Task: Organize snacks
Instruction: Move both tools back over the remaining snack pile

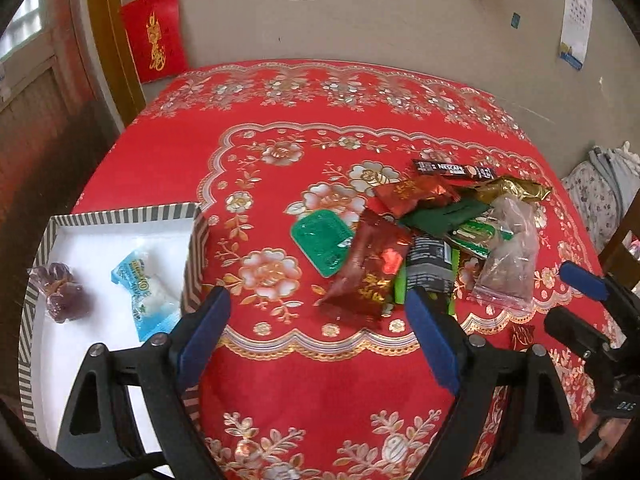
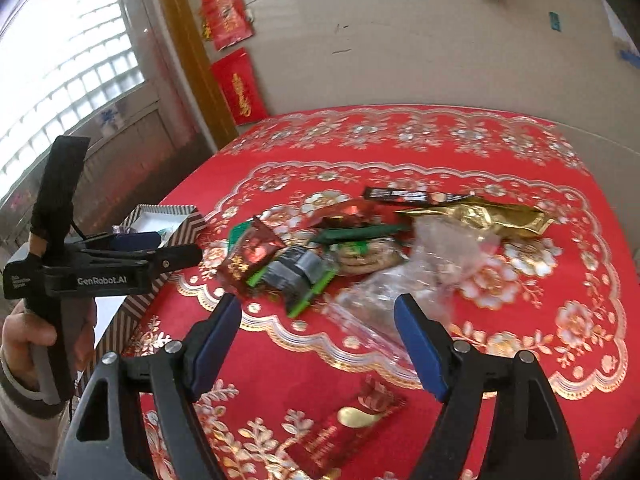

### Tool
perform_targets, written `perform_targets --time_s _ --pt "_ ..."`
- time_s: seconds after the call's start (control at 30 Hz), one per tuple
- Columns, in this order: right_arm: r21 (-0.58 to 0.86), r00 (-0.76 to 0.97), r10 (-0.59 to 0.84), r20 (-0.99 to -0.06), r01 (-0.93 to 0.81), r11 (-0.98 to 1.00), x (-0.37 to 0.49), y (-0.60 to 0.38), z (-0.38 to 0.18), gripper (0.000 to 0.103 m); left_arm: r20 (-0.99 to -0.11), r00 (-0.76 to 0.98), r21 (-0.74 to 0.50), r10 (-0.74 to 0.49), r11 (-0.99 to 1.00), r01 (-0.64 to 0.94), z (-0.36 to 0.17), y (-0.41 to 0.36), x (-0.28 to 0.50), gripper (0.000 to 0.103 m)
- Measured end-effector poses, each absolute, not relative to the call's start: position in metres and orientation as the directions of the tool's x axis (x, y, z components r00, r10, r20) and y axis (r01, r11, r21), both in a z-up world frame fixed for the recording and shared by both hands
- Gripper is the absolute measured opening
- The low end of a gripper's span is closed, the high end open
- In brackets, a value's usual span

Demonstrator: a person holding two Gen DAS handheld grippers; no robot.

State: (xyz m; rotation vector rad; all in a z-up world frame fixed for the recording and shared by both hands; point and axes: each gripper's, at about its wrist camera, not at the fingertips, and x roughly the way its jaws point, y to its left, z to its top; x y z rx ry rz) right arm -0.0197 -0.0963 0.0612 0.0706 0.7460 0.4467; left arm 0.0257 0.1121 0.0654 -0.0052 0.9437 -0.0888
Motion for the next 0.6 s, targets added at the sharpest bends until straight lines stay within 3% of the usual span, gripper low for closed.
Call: perform_targets --time_s 0.6 --pt "0.217 0.698 0.352 -0.624 -0.278 0.936 -0.025 -0.130 0.054 0.081 -0.761 0.646 -0.018 -0.053 0.998 0.060 0.064 0.060 0.004 0.089"
